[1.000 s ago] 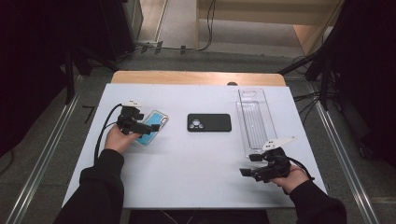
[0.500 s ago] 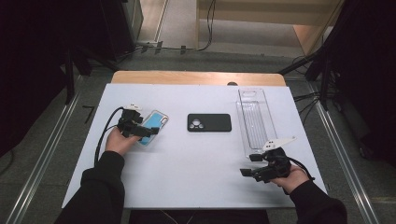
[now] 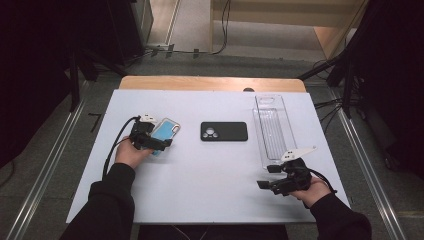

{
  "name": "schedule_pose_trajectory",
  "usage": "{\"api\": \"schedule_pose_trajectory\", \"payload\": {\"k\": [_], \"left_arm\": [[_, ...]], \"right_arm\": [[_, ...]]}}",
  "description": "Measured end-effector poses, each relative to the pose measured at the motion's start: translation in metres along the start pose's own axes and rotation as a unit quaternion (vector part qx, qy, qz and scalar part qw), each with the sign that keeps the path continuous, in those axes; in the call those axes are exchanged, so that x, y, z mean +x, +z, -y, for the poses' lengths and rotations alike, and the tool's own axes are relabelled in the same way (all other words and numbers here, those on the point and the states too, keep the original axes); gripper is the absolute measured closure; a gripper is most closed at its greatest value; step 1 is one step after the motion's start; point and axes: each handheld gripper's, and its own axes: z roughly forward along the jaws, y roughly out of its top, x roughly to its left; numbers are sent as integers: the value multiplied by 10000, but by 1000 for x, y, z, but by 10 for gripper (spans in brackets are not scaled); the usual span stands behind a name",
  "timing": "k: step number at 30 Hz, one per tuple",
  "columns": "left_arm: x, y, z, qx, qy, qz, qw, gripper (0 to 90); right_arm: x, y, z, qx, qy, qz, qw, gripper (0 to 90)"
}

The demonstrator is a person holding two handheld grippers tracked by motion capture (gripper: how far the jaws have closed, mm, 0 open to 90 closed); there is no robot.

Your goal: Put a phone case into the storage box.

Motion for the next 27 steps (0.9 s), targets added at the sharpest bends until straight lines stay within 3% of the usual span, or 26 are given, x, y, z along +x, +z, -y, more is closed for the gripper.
{"api": "schedule_pose_trajectory", "payload": {"k": [5,11,15,27], "left_arm": [[-5,1,3,-61,144,-258,9995,40],[-5,-1,4,-136,73,-354,9993,91],[-4,-3,6,-220,45,-372,9991,160],[-3,-4,5,-199,-34,-313,9993,171]], "right_arm": [[0,0,0,3,-1,3,10000,207],[0,0,0,11,-14,-2,10000,207],[0,0,0,11,-1,-2,10000,207],[0,0,0,-1,-3,-9,10000,207]]}}
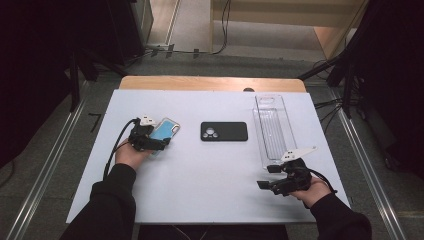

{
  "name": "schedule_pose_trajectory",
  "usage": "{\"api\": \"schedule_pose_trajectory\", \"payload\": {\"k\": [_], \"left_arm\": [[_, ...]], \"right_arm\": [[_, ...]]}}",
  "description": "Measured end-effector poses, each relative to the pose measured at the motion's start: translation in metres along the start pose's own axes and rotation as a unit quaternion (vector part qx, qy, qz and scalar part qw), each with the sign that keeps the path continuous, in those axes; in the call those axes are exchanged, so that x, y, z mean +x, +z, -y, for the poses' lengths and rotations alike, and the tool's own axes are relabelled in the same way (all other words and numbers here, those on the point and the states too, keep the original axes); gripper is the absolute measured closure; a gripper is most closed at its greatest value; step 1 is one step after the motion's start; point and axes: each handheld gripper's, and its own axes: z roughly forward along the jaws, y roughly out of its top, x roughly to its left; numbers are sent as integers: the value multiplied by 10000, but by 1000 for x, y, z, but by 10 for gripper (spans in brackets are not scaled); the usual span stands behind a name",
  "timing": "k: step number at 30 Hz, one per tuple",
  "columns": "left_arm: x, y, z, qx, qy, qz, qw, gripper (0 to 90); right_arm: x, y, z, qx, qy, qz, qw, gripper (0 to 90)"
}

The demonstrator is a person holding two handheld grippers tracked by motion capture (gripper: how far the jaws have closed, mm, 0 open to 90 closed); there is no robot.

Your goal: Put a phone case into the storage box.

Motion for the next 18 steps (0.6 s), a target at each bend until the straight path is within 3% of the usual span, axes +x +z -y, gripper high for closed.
{"api": "schedule_pose_trajectory", "payload": {"k": [4,10,18], "left_arm": [[2,-3,-2,58,-106,21,9999,172],[5,-15,-6,-73,-239,146,9996,171],[-3,-36,-17,-173,-347,407,9984,171]], "right_arm": [[0,0,0,-4,-4,-12,10000,207],[0,0,0,-10,-24,-17,10000,207],[3,-1,-1,-84,-158,-27,9998,208]]}}
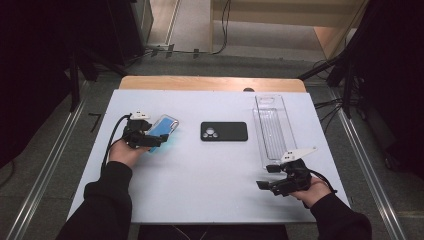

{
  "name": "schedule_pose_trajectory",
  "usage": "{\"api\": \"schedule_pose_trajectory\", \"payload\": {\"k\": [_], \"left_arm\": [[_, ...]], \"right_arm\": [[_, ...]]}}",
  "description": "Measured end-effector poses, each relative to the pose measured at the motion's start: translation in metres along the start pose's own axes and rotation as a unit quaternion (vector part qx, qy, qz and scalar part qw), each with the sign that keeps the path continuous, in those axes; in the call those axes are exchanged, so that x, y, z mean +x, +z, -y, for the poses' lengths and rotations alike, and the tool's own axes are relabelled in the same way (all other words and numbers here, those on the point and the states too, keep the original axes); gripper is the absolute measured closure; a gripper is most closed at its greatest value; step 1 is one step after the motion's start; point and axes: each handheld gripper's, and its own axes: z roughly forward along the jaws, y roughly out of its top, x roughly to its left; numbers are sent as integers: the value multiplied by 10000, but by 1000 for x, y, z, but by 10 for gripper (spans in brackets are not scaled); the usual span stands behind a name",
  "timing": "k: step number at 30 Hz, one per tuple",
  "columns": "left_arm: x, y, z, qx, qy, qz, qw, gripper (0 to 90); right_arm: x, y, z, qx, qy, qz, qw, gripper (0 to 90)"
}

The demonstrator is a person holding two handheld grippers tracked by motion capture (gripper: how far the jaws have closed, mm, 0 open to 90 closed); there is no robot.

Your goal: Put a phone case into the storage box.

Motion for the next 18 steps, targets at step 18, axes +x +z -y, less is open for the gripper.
{"api": "schedule_pose_trajectory", "payload": {"k": [18], "left_arm": [[-41,-17,-4,143,-148,572,9982,171]], "right_arm": [[4,-4,-1,-372,-9,-174,9992,203]]}}
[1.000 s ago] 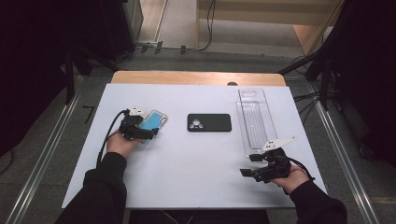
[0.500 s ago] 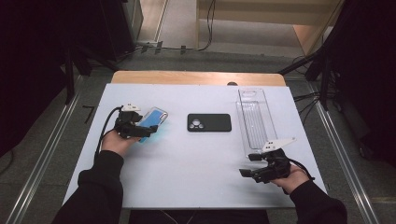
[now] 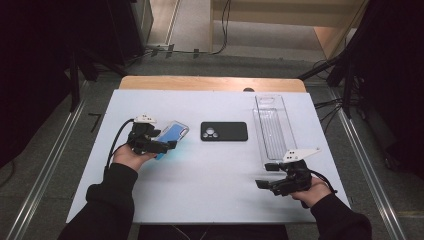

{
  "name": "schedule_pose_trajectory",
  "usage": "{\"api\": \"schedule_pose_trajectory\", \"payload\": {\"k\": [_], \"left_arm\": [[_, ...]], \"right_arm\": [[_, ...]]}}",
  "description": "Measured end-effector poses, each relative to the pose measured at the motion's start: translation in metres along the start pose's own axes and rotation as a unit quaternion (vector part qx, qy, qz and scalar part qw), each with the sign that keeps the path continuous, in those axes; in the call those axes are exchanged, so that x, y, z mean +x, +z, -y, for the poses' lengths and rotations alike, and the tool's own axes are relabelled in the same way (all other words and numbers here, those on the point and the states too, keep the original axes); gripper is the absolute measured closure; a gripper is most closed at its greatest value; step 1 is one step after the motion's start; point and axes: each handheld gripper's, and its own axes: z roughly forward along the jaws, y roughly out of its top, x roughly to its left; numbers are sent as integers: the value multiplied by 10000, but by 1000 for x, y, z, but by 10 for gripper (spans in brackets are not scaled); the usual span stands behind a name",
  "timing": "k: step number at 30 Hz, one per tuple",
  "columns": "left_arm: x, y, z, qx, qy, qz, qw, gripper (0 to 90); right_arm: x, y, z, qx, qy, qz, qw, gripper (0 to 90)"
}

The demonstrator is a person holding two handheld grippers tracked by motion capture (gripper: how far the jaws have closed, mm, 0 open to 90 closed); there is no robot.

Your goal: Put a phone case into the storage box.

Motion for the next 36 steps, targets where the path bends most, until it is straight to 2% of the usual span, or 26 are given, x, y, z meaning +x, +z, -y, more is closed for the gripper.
{"api": "schedule_pose_trajectory", "payload": {"k": [3,8,13,14,21,25,29,36], "left_arm": [[-8,-2,1,13,0,110,9999,171],[-24,-4,5,-15,0,178,9998,171],[-41,-6,6,-164,-19,216,9996,171],[-46,-7,6,-218,10,213,9995,171],[-60,-6,10,-305,-26,190,9994,171],[-69,-8,12,-425,-14,164,9990,171],[-76,-8,14,-541,0,101,9985,171],[-87,0,18,-674,122,-55,9976,171]], "right_arm": [[0,-1,-1,-2,-51,1,10000,203],[1,-3,-3,14,-80,82,9999,203],[2,-3,-3,53,-10,97,9999,203],[2,-3,-3,52,8,61,10000,203],[6,-2,-5,104,29,-63,9999,198],[8,-2,-7,83,125,-72,9999,198],[12,-2,-9,39,41,-29,10000,198],[15,-3,-16,-105,371,81,9992,199]]}}
